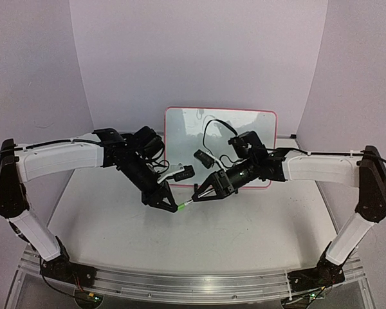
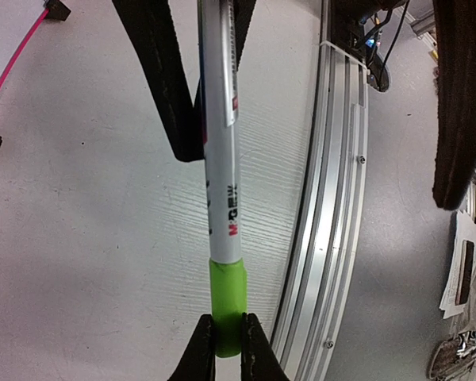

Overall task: Write a sentence on the whiteboard
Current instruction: Pass from the left arm to the right

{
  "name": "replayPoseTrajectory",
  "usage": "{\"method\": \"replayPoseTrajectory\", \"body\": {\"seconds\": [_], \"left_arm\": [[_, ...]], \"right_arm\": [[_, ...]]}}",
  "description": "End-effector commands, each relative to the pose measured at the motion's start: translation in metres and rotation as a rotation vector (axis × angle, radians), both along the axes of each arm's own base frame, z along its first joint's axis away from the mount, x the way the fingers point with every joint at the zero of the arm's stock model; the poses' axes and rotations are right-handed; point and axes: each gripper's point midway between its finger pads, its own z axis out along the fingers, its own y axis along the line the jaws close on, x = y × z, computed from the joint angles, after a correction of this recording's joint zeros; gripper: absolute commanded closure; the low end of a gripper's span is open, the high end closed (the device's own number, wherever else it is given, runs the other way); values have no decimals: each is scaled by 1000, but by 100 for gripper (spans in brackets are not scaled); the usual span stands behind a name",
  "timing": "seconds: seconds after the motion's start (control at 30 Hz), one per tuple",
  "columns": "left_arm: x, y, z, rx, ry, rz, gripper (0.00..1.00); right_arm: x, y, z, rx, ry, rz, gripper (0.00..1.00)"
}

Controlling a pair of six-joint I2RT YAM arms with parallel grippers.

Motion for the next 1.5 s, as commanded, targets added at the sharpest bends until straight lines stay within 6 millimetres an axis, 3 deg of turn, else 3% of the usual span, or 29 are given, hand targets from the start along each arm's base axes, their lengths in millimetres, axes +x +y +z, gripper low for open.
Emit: {"method": "replayPoseTrajectory", "body": {"seconds": [0.0,0.53,0.83,1.47], "left_arm": [[3,-11,17,-46,-23,-30,100],[-8,-13,14,-34,24,-65,100],[-6,-13,14,-26,11,-62,100],[-1,-13,16,-10,-5,-49,100]], "right_arm": [[0,12,11,45,-28,33,32],[1,13,6,36,-30,32,38],[1,13,-2,16,-22,23,52],[-3,11,-18,-36,-31,25,66]]}}
